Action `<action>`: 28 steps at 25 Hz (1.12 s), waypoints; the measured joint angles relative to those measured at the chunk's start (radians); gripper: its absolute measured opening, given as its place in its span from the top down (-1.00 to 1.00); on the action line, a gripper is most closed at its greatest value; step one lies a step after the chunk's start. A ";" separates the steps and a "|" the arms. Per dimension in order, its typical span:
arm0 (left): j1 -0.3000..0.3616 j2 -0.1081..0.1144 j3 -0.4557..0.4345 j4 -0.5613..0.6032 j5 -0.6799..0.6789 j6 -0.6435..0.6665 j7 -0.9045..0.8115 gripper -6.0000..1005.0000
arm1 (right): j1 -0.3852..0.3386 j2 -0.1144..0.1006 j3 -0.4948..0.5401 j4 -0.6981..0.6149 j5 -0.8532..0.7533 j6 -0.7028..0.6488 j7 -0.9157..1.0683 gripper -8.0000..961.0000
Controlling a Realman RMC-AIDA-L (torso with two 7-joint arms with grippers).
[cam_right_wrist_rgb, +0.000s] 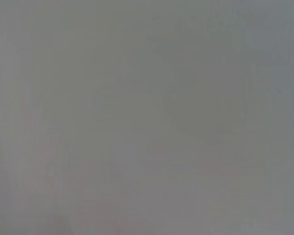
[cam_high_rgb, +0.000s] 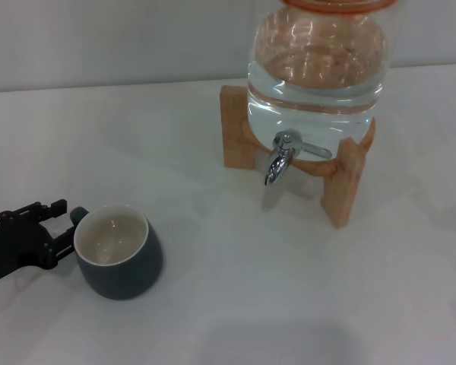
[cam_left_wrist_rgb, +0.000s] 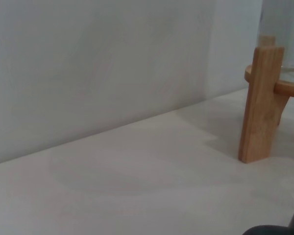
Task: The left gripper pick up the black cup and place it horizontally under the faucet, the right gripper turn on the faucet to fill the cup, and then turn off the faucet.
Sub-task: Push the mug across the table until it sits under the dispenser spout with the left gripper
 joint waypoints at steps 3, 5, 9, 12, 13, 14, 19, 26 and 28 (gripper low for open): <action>0.004 0.000 0.000 0.000 0.000 -0.009 0.008 -0.09 | 0.001 0.000 -0.003 0.001 0.000 0.000 0.000 -0.79; 0.006 0.000 0.001 0.000 0.000 -0.010 0.012 -0.06 | 0.002 0.000 -0.007 0.001 0.000 0.000 0.000 -0.79; 0.008 0.000 0.001 -0.001 0.002 -0.010 0.014 0.16 | 0.002 0.000 -0.011 0.002 0.000 0.000 0.000 -0.79; 0.010 0.000 0.001 -0.003 0.003 -0.011 0.014 0.36 | 0.001 0.000 -0.012 0.002 0.000 0.001 0.000 -0.79; 0.010 0.000 0.001 -0.003 0.003 -0.013 0.014 0.39 | 0.000 0.000 -0.012 0.003 0.000 0.001 0.000 -0.79; 0.011 0.000 0.001 -0.003 0.003 -0.016 0.014 0.43 | -0.001 0.000 -0.012 0.005 0.000 0.002 0.000 -0.79; 0.013 -0.001 0.001 -0.003 0.000 -0.021 0.011 0.55 | -0.005 0.000 -0.012 0.010 0.000 0.004 0.000 -0.79; 0.009 -0.001 0.000 -0.003 0.000 -0.031 0.007 0.62 | -0.008 0.000 -0.012 0.011 0.000 0.006 0.000 -0.79; 0.008 -0.001 -0.001 -0.003 0.000 -0.035 0.007 0.63 | -0.009 0.000 -0.012 0.011 0.000 0.006 0.000 -0.79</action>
